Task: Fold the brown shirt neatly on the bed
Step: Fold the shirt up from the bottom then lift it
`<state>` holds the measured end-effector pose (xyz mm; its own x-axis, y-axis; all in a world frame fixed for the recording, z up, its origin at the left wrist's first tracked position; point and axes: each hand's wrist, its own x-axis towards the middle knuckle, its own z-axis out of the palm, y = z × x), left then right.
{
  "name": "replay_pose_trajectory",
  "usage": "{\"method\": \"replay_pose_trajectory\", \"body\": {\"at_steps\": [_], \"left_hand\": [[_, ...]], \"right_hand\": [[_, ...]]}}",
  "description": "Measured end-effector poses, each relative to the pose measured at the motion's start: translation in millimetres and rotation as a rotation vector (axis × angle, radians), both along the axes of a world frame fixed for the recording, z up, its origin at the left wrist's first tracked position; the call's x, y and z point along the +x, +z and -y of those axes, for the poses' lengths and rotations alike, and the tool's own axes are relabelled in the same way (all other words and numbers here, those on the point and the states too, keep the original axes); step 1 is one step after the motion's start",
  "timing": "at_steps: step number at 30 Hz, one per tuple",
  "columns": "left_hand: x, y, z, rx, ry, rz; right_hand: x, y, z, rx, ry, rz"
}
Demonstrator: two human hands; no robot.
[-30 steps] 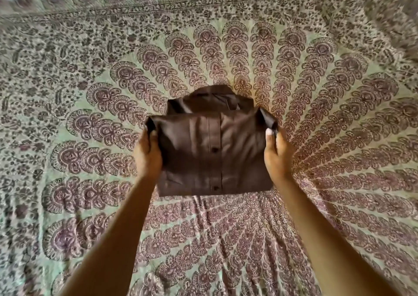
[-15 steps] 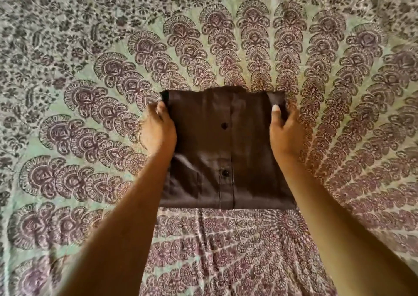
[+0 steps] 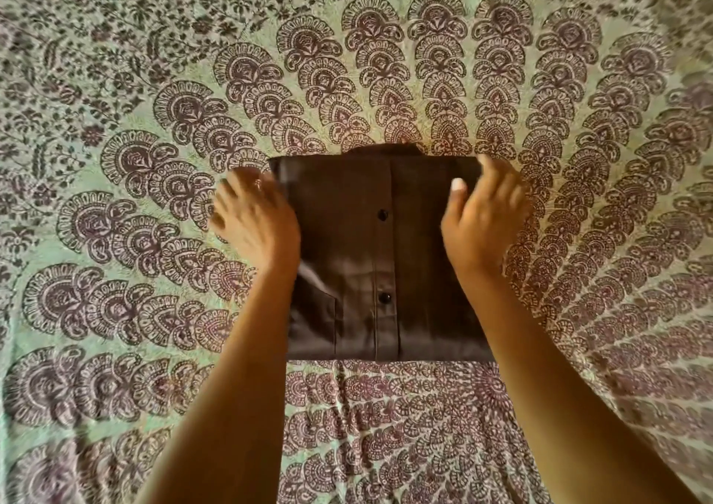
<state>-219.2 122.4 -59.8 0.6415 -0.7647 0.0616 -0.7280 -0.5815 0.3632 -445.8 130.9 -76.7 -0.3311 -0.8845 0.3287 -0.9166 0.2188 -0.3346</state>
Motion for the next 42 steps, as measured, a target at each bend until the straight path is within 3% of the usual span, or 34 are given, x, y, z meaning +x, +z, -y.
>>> {"method": "replay_pose_trajectory", "body": {"at_steps": [2, 3, 5, 12, 16, 19, 22, 30, 34, 42], "left_hand": [[-27, 3, 0, -0.088, -0.392, -0.003], [-39, 0, -2, -0.042, -0.592, -0.002], [-42, -17, -5, 0.117, -0.762, 0.006], [28, -41, -8, 0.353, -0.482, 0.004], [18, -25, -17, 0.274, -0.331, -0.027], [-21, -14, -37, 0.183, -0.491, -0.007], [-38, -25, -56, 0.255, -0.633, -0.009], [11, -35, -47, 0.327, -0.41, -0.062], [17, -19, -55, 0.31, -0.28, -0.069], [4, 21, -58, 0.322, 0.085, -0.441]], "right_hand": [[16, -1, -2, 0.027, 0.311, -0.046], [20, -4, -3, 0.096, 0.394, -0.053], [19, -16, -4, 0.25, 0.382, -0.032], [-3, -24, -4, 0.471, 0.307, -0.065], [-7, -10, -14, 0.433, 0.191, -0.042], [6, -10, -35, 0.365, 0.301, -0.067], [6, -21, -47, 0.405, 0.301, -0.056], [-1, -26, -44, 0.455, 0.153, -0.032], [-6, -19, -45, 0.515, 0.188, 0.003], [1, -24, -76, 0.485, 0.095, -0.043]]}}
